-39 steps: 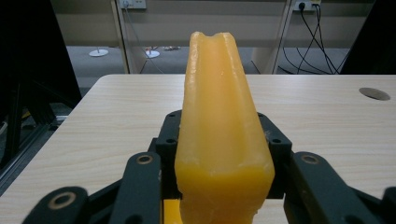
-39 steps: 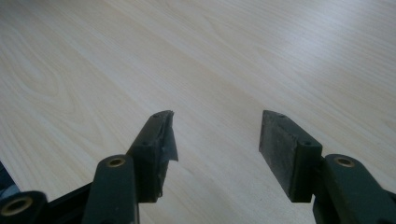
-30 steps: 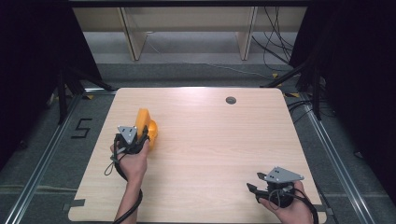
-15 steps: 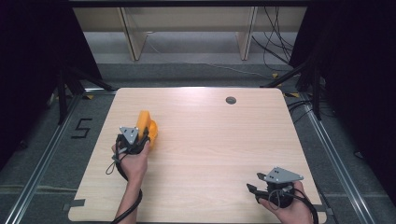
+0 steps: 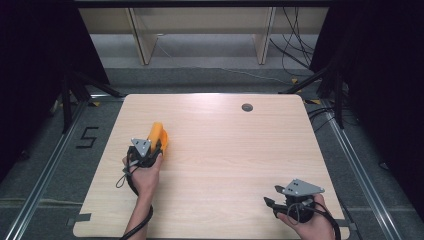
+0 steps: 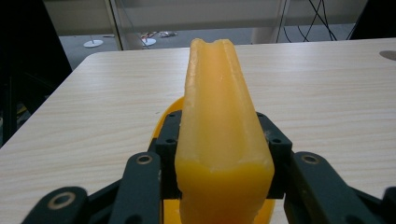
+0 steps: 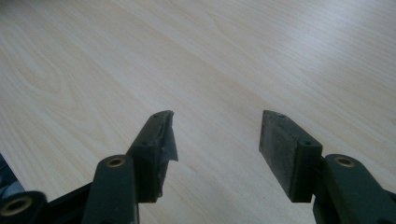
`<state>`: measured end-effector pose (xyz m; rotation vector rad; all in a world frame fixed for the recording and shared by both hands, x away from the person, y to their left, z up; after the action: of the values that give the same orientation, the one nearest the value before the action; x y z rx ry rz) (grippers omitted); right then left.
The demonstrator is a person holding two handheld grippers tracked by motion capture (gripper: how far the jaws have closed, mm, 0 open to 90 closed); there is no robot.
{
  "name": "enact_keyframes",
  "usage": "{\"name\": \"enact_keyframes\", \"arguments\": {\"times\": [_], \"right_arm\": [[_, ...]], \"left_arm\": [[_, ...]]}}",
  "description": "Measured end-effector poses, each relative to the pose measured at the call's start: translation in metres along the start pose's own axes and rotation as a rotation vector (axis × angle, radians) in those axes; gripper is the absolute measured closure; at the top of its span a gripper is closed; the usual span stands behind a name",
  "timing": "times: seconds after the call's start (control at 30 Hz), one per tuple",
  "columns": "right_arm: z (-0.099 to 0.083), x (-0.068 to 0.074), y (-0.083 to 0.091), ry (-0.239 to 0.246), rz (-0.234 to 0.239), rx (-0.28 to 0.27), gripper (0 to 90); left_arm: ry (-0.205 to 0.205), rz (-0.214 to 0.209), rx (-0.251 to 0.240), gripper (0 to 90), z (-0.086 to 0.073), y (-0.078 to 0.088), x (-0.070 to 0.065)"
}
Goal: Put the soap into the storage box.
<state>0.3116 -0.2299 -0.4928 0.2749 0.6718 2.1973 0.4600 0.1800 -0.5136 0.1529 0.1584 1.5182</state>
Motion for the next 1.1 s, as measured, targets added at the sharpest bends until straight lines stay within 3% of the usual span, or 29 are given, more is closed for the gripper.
{"name": "enact_keyframes", "arguments": {"times": [0.23, 0.43, 0.7, 0.9, 0.97, 1.1], "right_arm": [[0.000, 0.001, 0.000, 0.003, 0.004, -0.003, 44.6], [0.000, 0.001, 0.000, 0.000, 0.008, -0.003, 44.5], [0.000, 0.001, 0.000, 0.004, 0.005, -0.001, 44.4], [0.000, 0.001, 0.000, 0.000, 0.008, -0.002, 44.4], [0.000, 0.001, 0.000, 0.000, 0.005, -0.002, 44.4], [0.001, 0.001, 0.001, 0.000, 0.003, -0.009, 44.4]], "left_arm": [[-0.013, -0.005, 0.001, 59.0, -0.001, 0.000, -0.001], [0.018, -0.025, 0.021, 39.1, 0.007, 0.004, 0.004], [0.033, -0.047, 0.027, 27.1, 0.018, 0.020, 0.006], [0.068, -0.058, 0.035, 24.8, 0.025, 0.047, 0.006], [0.056, -0.053, 0.044, 24.6, 0.022, 0.060, 0.005], [0.093, -0.094, 0.060, 24.6, 0.010, 0.089, 0.000]]}}
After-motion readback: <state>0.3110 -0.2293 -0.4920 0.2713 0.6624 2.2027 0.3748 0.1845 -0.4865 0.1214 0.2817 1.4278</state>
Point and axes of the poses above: each handheld gripper's, and its own axes: y roughly backward along the jaws, z roughly out of its top, x roughly to its left, the point moved 5 cm from there along -y, roughly forward along the jaws, and after that the axes turned 9 degrees about -x, right-handed, at the moved point
